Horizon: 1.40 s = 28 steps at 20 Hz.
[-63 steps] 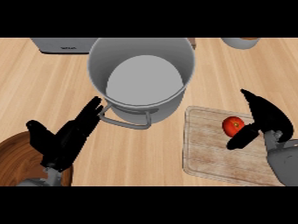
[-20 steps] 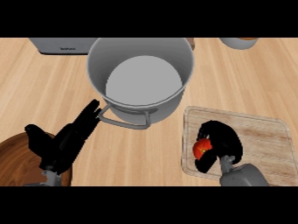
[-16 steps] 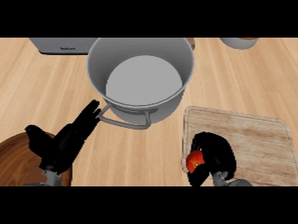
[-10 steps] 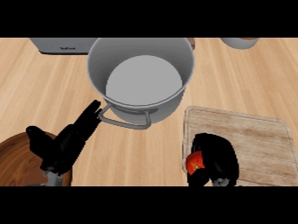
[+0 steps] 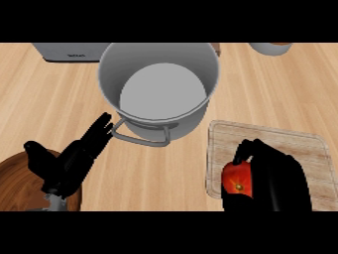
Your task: Pick the tomato from the cutting board and place it in the pot
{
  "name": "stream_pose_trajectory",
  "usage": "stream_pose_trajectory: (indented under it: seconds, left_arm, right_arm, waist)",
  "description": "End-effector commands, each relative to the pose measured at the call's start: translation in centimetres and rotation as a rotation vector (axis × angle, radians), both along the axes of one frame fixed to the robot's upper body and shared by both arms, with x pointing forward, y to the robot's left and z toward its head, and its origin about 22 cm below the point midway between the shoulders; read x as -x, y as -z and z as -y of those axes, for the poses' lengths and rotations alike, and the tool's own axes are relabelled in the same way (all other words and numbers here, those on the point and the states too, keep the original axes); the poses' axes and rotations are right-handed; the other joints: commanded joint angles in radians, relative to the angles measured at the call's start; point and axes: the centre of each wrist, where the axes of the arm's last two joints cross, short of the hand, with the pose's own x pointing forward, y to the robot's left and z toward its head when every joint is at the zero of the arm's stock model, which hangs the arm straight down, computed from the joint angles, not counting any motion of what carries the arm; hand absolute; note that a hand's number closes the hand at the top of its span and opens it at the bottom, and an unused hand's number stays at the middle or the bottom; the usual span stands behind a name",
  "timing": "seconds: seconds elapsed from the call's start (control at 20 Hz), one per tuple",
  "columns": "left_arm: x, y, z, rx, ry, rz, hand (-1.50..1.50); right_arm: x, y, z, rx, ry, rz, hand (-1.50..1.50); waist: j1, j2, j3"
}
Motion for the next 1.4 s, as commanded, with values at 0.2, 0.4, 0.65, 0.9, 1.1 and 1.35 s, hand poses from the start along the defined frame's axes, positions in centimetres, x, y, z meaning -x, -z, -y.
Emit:
stream_pose_trajectory:
  seconds: [0.2,0.4,0.65,0.9,1.1,1.35]
  left_arm:
    - [0.4,0.7,0.4,-0.008,0.011,0.004,0.0]
    - [-1.4,-0.4,-0.2,0.013,0.015,0.006,0.0]
    - [-0.8,0.2,-0.6,-0.006,0.009,0.016,0.0]
    - [0.7,1.5,-0.6,0.006,0.028,-0.011,0.0]
    - [-1.1,0.9,1.1,0.006,0.033,0.002,0.0]
    - [-1.5,-1.0,0.9,-0.014,0.036,0.009,0.0]
  right_arm:
    - [2.8,-9.0,-1.7,-0.065,-0.115,0.232,1.5]
    - [0.6,-12.2,-2.1,-0.177,-0.146,0.278,1.5]
    - [-4.7,-14.7,-2.9,-0.216,-0.145,0.27,1.5]
    - [-9.0,-16.3,-5.8,-0.239,-0.133,0.249,1.5]
    - [-13.9,-13.1,-6.9,-0.247,-0.162,0.253,1.5]
    - [-17.7,-12.2,-9.0,-0.228,-0.196,0.195,1.5]
  waist:
    - [0.011,0.002,-0.001]
    - [0.014,0.004,-0.001]
    - [0.015,0.004,0.0]
    - [0.027,0.006,-0.001]
    - [0.029,0.011,0.0]
    - [0.036,0.01,0.0]
